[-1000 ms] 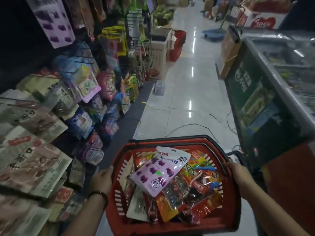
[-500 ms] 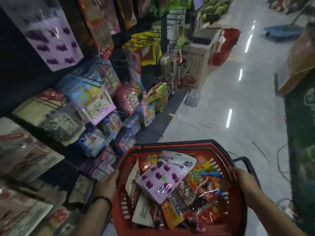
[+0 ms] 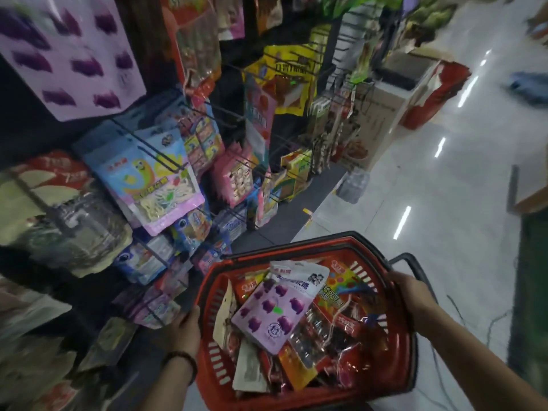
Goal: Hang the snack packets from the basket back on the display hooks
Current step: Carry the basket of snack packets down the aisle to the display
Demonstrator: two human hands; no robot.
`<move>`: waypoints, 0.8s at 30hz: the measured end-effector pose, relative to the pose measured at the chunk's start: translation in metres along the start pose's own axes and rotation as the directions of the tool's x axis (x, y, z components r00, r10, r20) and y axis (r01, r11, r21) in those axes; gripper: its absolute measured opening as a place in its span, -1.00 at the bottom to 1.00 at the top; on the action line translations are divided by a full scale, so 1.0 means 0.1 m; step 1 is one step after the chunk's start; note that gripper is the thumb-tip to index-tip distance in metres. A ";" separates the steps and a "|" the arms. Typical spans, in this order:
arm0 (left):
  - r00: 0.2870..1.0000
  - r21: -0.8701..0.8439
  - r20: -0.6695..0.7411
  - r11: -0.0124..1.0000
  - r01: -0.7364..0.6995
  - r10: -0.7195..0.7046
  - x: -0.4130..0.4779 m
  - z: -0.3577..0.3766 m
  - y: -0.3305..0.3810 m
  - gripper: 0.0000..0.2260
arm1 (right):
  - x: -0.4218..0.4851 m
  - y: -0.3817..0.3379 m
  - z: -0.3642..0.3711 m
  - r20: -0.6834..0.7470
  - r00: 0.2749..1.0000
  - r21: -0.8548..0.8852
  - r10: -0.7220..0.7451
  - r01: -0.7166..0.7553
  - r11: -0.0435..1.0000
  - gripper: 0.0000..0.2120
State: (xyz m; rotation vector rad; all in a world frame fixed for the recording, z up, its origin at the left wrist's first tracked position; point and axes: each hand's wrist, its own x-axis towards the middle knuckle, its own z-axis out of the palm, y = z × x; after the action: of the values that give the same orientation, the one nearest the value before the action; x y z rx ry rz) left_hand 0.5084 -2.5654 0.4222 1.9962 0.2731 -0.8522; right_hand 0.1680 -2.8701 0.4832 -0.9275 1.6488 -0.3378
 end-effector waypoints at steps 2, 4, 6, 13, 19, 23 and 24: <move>0.999 0.020 -0.035 1.000 0.019 -0.019 0.13 0.08 0.04 -0.77 | 0.17 -0.21 0.12 0.007 1.000 -0.062 -0.016 0.017 0.998 -0.55; 0.994 -0.008 -0.053 0.996 0.093 -0.093 0.19 0.19 0.09 -0.74 | 0.31 -0.39 0.22 0.002 1.000 -0.110 -0.022 0.022 0.994 -0.56; 0.992 -0.074 -0.029 0.990 0.118 -0.121 0.33 0.25 0.04 -0.72 | 0.56 -0.53 0.30 0.046 0.999 -0.134 -0.006 0.012 0.991 -0.56; 0.948 -0.089 -0.134 0.957 0.277 -0.287 1.08 0.67 -0.93 -0.51 | 1.39 -0.92 0.68 0.179 0.983 -0.303 -0.028 0.082 0.950 -0.67; 0.922 -0.274 -0.239 0.932 0.236 -0.303 0.69 1.25 -1.14 -0.78 | 2.54 -0.97 1.13 0.331 0.944 -0.411 -0.013 0.156 0.898 -0.87; 0.869 -0.332 -0.257 0.883 0.331 -0.422 0.74 1.67 -1.59 -0.72 | 3.13 -0.74 1.39 0.408 0.906 -0.557 0.107 0.154 0.816 -0.79; 0.858 -0.342 -0.266 0.875 0.342 -0.440 0.77 1.75 -1.60 -0.73 | 3.22 -0.69 1.48 0.406 0.909 -0.592 0.097 0.180 0.785 -0.81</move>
State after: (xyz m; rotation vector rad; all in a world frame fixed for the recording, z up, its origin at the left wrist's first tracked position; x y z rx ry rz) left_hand 0.4051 -2.6312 0.2045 1.8267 0.9825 -0.6637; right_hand 0.3211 -3.1098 0.2612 -1.4189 1.3385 0.3995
